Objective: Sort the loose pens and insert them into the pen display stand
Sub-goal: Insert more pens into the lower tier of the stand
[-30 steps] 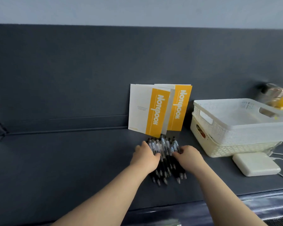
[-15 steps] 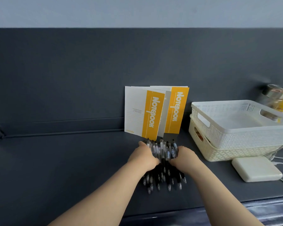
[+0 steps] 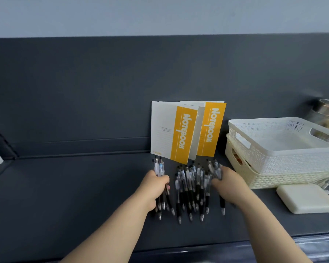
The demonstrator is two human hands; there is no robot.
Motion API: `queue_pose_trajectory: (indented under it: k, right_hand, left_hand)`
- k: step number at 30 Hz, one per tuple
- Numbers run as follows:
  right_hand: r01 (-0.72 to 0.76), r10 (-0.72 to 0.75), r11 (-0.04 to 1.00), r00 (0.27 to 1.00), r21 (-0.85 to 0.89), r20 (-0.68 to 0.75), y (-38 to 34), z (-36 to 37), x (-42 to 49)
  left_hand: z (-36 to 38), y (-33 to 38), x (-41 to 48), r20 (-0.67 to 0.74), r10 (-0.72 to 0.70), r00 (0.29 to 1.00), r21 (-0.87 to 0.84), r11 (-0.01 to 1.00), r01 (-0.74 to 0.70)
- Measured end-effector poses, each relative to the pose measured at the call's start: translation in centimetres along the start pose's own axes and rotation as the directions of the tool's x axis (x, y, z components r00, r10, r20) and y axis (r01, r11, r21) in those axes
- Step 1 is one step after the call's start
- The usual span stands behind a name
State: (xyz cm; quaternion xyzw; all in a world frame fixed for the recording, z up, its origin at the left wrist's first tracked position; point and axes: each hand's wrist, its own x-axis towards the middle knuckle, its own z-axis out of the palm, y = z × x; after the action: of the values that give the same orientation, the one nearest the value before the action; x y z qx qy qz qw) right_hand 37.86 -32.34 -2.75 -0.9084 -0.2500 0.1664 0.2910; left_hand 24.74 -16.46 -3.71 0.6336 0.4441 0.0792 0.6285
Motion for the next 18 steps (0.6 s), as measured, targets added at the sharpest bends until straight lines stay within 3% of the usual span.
queue_pose_trajectory:
  k: [3,7,11,18]
  right_hand:
    - [0.128,-0.127,0.982,0.992,0.139,-0.023,-3.0,-1.0,-1.9]
    - [0.228,-0.294,0.885,0.950,0.406,0.108,-8.3,2.2,-4.2]
    - [0.309,-0.439,0.806,0.885,0.505,0.159,-13.0,7.3,-6.1]
    - [0.420,-0.562,0.787,0.791,0.452,0.242,-21.2,14.9,-10.9]
  left_hand:
    - [-1.7,-0.1,-1.1,0.051,-0.072,0.996,-0.303,0.949,0.084]
    - [-3.8,-0.2,-3.3,0.102,-0.118,0.988,-0.591,0.792,0.155]
    - [-7.5,-1.1,-5.3,0.025,-0.128,0.991,-0.651,0.750,0.113]
    - [-17.9,-4.8,-9.2,-0.066,-0.034,0.997,-0.744,0.668,-0.027]
